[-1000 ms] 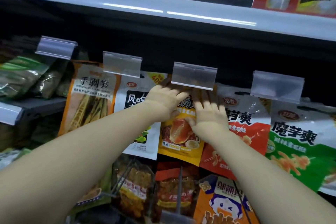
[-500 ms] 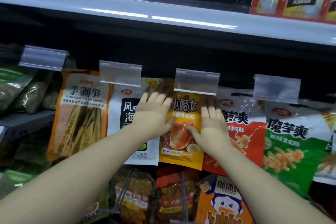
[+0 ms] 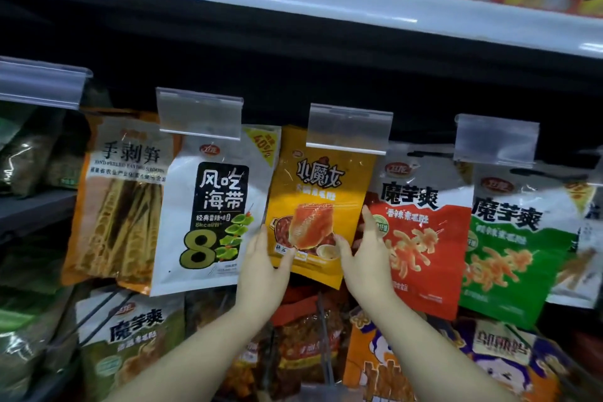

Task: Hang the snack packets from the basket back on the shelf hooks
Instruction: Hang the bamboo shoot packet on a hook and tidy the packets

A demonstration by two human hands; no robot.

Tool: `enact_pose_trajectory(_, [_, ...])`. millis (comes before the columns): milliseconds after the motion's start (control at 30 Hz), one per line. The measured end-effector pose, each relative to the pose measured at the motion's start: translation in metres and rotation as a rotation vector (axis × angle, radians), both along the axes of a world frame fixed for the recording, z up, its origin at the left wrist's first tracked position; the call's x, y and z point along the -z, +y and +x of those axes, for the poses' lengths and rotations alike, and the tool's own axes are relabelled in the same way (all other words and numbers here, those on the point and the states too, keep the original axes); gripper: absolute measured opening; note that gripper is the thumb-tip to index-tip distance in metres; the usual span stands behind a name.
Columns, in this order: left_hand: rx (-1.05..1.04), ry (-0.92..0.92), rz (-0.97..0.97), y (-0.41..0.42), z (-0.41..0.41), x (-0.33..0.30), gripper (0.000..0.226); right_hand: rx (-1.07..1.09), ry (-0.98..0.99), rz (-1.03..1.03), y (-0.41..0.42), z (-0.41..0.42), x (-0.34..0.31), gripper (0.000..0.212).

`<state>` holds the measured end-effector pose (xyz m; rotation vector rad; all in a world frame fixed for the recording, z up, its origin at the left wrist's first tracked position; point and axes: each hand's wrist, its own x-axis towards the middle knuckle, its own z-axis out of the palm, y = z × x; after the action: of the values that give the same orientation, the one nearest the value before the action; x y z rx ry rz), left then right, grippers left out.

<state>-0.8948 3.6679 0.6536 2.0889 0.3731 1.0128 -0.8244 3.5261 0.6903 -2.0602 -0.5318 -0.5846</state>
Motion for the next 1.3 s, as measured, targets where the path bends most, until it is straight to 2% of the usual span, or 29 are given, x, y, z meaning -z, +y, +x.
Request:
enact_pose_trajectory(67, [-0.005, 0.014, -0.104, 0.003, 0.002, -0.007, 0.073, 0.012, 0.033, -0.001, 0.003, 0.005, 0.001, 0.067])
enact_pose_trajectory(133, [0.015, 0.025, -0.182, 0.009, 0.003, -0.009, 0.066, 0.038, 0.094, -0.019, 0.005, 0.011, 0.002, 0.053])
enact_pose_trajectory(200, [0.044, 0.053, -0.183, 0.015, 0.006, -0.004, 0.042, 0.05, 0.138, -0.034, 0.004, 0.015, 0.0, 0.042])
enact_pose_trajectory(267, [0.064, 0.075, -0.14, 0.018, 0.006, 0.002, 0.018, 0.068, 0.155, -0.052, 0.001, 0.019, -0.002, 0.042])
enact_pose_trajectory(333, [0.07, 0.074, -0.103, 0.017, 0.007, 0.007, 0.037, 0.092, 0.13, -0.097, -0.001, 0.021, -0.003, 0.038])
enact_pose_trajectory(400, [0.059, 0.083, -0.084, 0.018, 0.007, 0.009, 0.045, 0.11, 0.106, -0.129, -0.001, 0.02, -0.003, 0.035])
enact_pose_trajectory(500, [0.093, 0.123, -0.114, 0.024, 0.009, 0.013, 0.034, 0.101, 0.122, -0.131, -0.004, 0.018, -0.001, 0.033])
enact_pose_trajectory(633, [0.116, 0.046, -0.145, 0.023, -0.002, 0.016, 0.019, 0.044, 0.103, -0.048, -0.01, 0.008, 0.006, 0.038])
enact_pose_trajectory(700, [0.113, 0.026, -0.094, 0.02, -0.01, 0.017, 0.011, 0.018, 0.081, -0.04, -0.011, 0.002, 0.011, 0.044])
enact_pose_trajectory(833, [0.08, 0.022, -0.02, 0.021, -0.019, 0.024, 0.023, -0.007, -0.001, -0.14, -0.012, -0.01, 0.022, 0.058])
enact_pose_trajectory(967, [0.021, 0.131, 0.048, 0.024, -0.023, 0.028, 0.022, -0.013, 0.004, -0.165, -0.014, -0.019, 0.028, 0.06])
enact_pose_trajectory(1067, [0.043, 0.241, 0.057, 0.028, -0.026, 0.026, 0.045, -0.003, -0.005, -0.185, -0.016, -0.025, 0.029, 0.058])
enact_pose_trajectory(1133, [0.03, 0.309, 0.071, 0.034, -0.028, 0.026, 0.052, 0.012, 0.001, -0.183, -0.02, -0.03, 0.028, 0.054])
enact_pose_trajectory(1300, [-0.019, 0.365, 0.205, 0.036, -0.047, 0.022, 0.041, 0.127, -0.108, -0.163, -0.047, -0.042, 0.023, 0.046])
